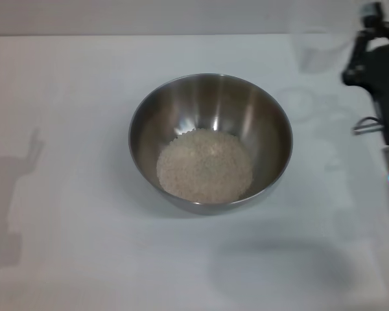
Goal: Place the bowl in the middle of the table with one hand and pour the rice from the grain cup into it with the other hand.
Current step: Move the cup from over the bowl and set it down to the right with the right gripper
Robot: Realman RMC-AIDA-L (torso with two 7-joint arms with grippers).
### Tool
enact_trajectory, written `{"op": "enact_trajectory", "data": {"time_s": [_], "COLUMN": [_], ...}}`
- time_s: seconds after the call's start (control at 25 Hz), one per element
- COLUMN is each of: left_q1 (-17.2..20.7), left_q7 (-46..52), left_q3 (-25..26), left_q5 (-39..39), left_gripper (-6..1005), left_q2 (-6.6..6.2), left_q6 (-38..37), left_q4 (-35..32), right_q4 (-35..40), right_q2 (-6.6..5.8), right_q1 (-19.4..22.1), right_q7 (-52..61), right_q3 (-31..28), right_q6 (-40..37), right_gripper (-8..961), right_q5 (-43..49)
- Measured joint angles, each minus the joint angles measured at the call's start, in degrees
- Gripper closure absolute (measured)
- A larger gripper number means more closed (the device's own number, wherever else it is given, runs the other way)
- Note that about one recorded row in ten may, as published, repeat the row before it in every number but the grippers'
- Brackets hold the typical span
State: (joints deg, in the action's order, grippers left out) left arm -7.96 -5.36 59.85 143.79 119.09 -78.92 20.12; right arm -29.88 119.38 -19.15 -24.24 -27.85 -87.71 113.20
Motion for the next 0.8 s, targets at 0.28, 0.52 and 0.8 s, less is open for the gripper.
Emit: {"op": "enact_trajectory", "data": {"time_s": [0.28, 0.52, 0.8], "left_q1": [-0.2, -0.5, -0.6], "left_q7": [0.0, 0.0, 0.0], "left_q3": [-0.1, -0.2, -0.4], "left_q5": [0.0, 0.0, 0.0], "left_gripper": [153, 153, 153], "left_q2": [0.00, 0.00, 0.00], "left_q6": [0.0, 0.3, 0.5], "left_q4": [0.0, -0.2, -0.2], "right_q4": [12.9, 17.0, 17.5], "right_q2": [0.25, 0.12, 0.01], "right_q1": [-1.5, -2.8, -4.6], "right_q7": [21.6, 22.2, 22.3], "right_q3": [-3.1, -4.8, -5.3], "right_q6": [1.8, 8.6, 17.1], "right_gripper": [942, 939, 940], "right_q5": [0.0, 0.0, -0.1]}}
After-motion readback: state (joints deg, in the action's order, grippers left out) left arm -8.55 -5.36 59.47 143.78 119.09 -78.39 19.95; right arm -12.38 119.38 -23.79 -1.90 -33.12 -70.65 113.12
